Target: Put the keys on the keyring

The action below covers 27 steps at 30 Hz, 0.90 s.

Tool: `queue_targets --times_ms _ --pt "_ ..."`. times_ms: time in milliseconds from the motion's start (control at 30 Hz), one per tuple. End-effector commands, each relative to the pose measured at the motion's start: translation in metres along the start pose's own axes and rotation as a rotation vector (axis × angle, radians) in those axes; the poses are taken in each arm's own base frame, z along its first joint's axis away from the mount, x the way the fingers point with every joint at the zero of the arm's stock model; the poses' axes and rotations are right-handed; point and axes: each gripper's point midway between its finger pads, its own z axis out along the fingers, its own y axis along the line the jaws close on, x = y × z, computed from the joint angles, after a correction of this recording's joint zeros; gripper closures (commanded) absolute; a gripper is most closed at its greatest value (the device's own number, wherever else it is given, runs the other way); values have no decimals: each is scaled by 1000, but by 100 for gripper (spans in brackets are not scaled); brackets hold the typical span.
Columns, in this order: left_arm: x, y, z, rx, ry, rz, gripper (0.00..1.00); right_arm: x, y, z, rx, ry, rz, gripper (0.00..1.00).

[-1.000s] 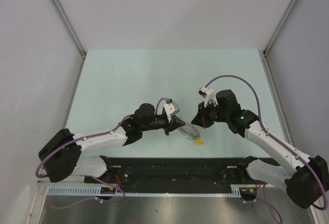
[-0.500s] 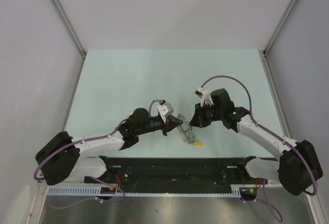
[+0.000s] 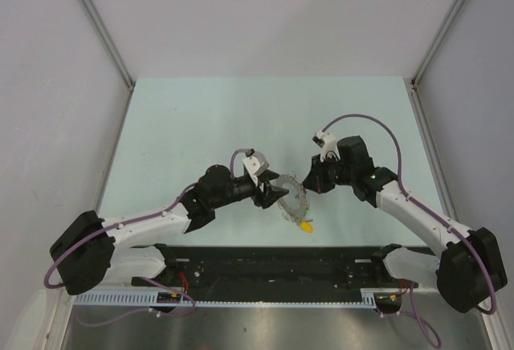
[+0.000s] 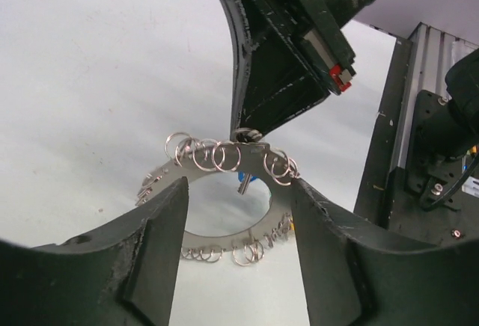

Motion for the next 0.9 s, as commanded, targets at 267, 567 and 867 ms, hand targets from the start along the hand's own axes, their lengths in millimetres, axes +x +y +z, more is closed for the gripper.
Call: queue_targets --times_ms 267,567,867 --pt "-26 -6 8 33 22 5 32 -61 53 -33 -117 -202 -253 100" --pt "-14 -10 17 69 83 -25 34 -57 33 -31 4 -179 -238 100" --pt "-18 21 2 -133 110 -85 20 -33 -48 -41 329 -99 -36 68"
